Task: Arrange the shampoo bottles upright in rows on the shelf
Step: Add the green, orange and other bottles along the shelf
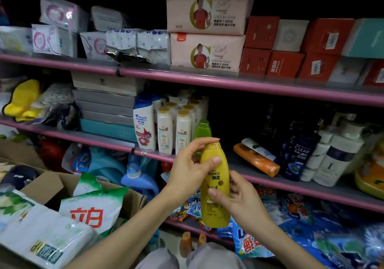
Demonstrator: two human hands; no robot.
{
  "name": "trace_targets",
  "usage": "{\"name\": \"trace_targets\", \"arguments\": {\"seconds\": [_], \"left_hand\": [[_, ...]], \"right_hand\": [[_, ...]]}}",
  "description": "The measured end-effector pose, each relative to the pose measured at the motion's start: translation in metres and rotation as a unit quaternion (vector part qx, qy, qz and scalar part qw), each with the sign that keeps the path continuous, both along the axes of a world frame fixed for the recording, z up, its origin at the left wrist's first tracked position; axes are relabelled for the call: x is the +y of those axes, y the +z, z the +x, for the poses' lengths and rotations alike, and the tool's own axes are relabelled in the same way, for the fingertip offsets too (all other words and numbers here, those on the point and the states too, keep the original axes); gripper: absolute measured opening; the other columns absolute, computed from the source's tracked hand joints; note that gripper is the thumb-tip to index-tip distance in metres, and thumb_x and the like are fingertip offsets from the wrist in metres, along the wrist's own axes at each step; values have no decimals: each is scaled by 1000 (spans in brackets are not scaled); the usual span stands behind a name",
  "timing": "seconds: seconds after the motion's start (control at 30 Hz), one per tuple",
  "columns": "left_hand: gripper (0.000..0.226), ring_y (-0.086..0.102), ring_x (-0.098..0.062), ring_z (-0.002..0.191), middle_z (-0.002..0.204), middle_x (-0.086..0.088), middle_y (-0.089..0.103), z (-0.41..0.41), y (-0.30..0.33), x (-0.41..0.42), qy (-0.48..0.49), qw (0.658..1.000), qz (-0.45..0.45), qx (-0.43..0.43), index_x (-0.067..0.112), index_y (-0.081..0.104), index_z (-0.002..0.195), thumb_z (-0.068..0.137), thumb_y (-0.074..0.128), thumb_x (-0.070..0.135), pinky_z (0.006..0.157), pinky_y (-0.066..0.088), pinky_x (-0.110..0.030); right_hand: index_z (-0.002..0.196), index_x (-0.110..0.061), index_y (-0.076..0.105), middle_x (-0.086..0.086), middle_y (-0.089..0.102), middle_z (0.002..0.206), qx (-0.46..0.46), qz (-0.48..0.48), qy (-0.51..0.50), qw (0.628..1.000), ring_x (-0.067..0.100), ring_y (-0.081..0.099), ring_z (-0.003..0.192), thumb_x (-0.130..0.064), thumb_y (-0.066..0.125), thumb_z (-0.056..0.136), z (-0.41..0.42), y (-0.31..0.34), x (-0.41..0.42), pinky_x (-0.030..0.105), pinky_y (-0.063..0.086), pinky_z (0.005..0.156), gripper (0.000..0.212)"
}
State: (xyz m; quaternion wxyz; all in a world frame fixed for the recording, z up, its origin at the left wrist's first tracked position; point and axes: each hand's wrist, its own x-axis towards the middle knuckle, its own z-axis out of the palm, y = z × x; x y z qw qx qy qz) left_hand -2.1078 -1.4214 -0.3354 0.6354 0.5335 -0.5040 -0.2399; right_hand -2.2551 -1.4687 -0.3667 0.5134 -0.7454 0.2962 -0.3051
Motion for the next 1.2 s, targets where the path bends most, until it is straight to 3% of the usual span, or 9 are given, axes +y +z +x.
{"name": "trace_targets", "arguments": {"seconds": [0.13, 0.27, 0.33, 0.57, 0.7, 0.8, 0.9, 1.2], "left_hand": [[34, 65, -9, 90, 103, 2, 68, 3, -3, -3, -25, 999, 17, 18, 37, 66, 109, 84, 71, 15, 72, 57, -28], [33, 63, -10, 99, 104, 5, 67, -3, -13, -7, -28, 999, 29, -35, 40, 63, 113, 87, 68, 20, 82, 57, -34], [38, 64, -10, 99, 106, 5, 67, -7, -18, -11, -18, 999, 28, -19, 42, 58, 121, 89, 65, 23, 83, 56, -34], [37, 62, -2, 98, 108, 14, 66, -12, -34, -35, 21, 997, 67, -12, 34, 52, 124, 90, 64, 27, 76, 51, -12], [61, 64, -2, 95, 107, 15, 65, -3, -30, -48, 1, 999, 33, -23, 52, 36, 135, 88, 65, 24, 78, 55, -21], [49, 62, -9, 93, 104, 16, 62, 4, -28, -59, 10, 997, 38, -70, 49, 47, 126, 87, 64, 25, 79, 55, -31], [39, 62, -14, 85, 95, 10, 63, 11, -32, -67, 13, 998, 44, -51, 45, 55, 115, 85, 68, 24, 75, 56, -40], [38, 65, -16, 91, 98, -1, 66, 20, -40, -78, -12, 997, 74, 10, 41, 61, 110, 81, 74, 18, 78, 57, -43]], "right_hand": [[105, -36, 57, -12, 71, 104, 28, 6, 24, 999, 7, 68, 98, -36, 74, 79, 0, 0, -3, 43, 56, 88, 32], [97, -39, 53, -8, 71, 96, 45, -13, 30, 998, 11, 70, 87, -49, 74, 69, -1, 5, -16, 45, 57, 82, 36], [95, -38, 53, -7, 71, 95, 59, -24, 26, 998, 12, 71, 84, -54, 72, 63, 0, 5, -23, 45, 57, 80, 41], [98, -37, 56, -4, 71, 96, 34, -33, -6, 999, 10, 69, 86, -31, 75, 74, 8, 11, -63, 37, 59, 76, 32], [101, -32, 58, -5, 71, 97, 51, -46, 22, 997, 11, 69, 90, -34, 72, 68, 16, 9, -75, 43, 58, 79, 37], [94, -37, 58, -4, 71, 91, 49, -42, 24, 998, 11, 70, 85, -36, 71, 63, 23, 3, -79, 44, 58, 77, 34], [97, -36, 58, -3, 71, 92, 49, -36, 26, 998, 12, 70, 86, -39, 75, 64, 27, 0, -84, 46, 57, 79, 37], [104, -27, 58, 1, 73, 93, 65, -2, 30, 997, 16, 71, 87, -24, 78, 76, 27, -8, -89, 48, 57, 81, 34]]}}
